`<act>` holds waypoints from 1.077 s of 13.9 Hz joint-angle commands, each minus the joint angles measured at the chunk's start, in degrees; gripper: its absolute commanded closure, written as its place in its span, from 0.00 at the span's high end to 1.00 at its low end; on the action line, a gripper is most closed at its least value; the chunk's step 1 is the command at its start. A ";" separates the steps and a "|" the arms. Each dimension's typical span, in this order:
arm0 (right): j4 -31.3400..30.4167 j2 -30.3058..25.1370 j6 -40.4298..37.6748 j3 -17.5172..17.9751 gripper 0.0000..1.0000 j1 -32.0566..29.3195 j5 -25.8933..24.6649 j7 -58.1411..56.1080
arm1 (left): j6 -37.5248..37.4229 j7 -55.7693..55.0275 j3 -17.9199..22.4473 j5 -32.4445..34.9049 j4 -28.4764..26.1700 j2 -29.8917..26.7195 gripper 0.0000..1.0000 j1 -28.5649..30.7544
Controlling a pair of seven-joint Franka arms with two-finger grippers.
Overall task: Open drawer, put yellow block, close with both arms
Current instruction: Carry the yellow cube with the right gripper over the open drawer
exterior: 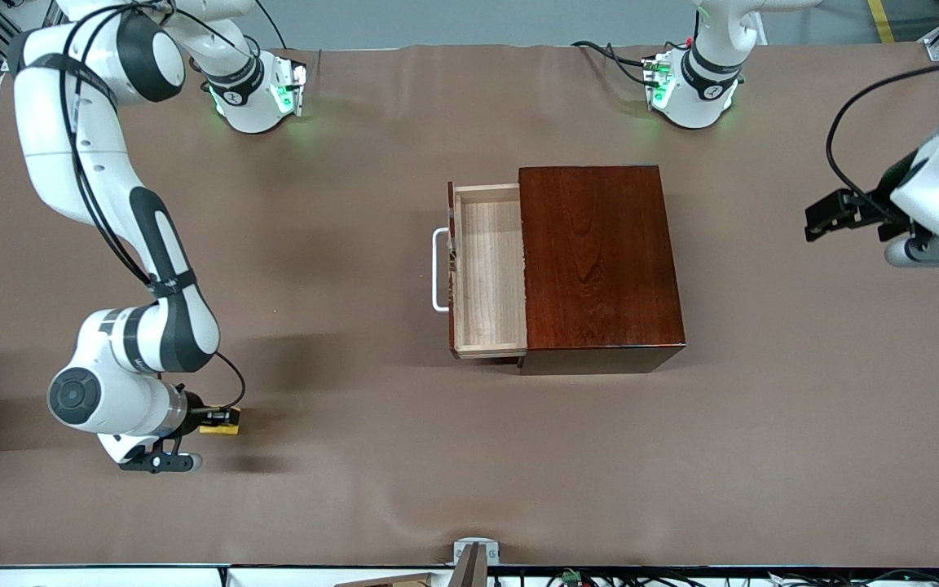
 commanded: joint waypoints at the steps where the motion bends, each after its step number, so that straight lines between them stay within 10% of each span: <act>1: -1.15 -10.70 -11.15 0.70 0.00 0.41 -0.50 1.13 | 1.78 -0.10 -0.10 -3.01 -3.32 -2.54 1.00 0.73; 7: -1.16 -22.87 -26.31 0.79 0.00 14.80 0.20 21.11 | 1.52 0.87 0.08 -0.99 0.21 -0.69 1.00 0.56; 15: 0.25 -18.22 -8.31 0.53 0.00 34.07 7.84 35.84 | 1.87 0.87 -0.19 -0.91 2.84 -0.60 1.00 -0.32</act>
